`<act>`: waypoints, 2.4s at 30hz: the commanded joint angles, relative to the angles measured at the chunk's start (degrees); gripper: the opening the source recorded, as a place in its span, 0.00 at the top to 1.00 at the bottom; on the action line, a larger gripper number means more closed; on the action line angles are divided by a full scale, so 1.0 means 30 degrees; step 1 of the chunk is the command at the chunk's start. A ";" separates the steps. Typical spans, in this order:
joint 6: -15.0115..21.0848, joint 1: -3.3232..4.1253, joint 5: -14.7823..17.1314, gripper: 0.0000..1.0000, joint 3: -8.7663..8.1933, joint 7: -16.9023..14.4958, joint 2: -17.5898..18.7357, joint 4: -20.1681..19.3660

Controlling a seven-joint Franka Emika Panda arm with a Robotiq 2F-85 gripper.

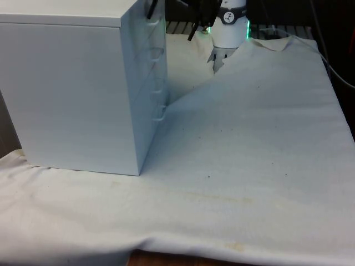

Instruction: Open the drawer, then close it.

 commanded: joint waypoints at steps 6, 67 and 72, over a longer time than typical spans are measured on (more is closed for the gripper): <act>0.0019 0.0210 -0.0191 0.00 0.0000 0.0516 -0.0057 -0.0095; -0.0306 0.0286 -0.2215 0.85 0.0191 0.2063 0.0745 -0.0038; -0.0382 0.0325 -0.2254 1.00 0.0191 0.2082 0.0745 0.0019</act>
